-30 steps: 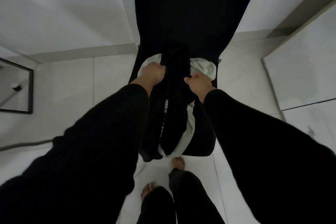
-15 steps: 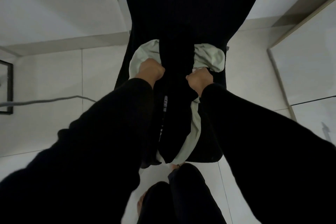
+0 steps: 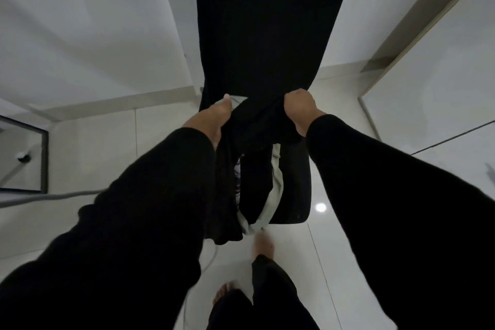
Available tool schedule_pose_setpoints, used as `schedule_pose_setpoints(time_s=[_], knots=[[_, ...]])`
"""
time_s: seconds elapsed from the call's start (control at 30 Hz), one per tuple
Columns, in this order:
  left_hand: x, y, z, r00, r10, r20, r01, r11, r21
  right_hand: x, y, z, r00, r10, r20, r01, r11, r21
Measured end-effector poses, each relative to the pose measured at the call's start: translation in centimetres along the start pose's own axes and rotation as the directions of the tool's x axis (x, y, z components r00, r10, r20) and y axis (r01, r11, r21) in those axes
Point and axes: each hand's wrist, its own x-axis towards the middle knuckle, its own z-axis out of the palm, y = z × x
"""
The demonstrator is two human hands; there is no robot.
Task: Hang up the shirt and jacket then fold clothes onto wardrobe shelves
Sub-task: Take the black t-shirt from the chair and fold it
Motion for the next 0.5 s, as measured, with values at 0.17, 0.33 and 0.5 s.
schedule_pose_setpoints(time_s=[0.17, 0.33, 0.5], knots=[[-11.1, 3.1, -2.0, 0.976, 0.059, 0.208, -0.093, 0.983, 0.157, -6.8, -3.4, -4.2, 1.0, -0.008, 0.003, 0.007, 0.95, 0.311], [-21.5, 6.7, -2.9, 0.894, 0.306, 0.326, -0.331, 0.944, 0.02, -15.5, -5.4, -10.8, 0.977, -0.156, 0.142, 0.061, 0.855, 0.514], [-31.4, 9.7, -1.9, 0.717, 0.506, 0.479, -0.559, 0.829, -0.038, -22.7, -8.0, -16.8, 0.943, -0.274, 0.188, 0.085, 0.745, 0.661]])
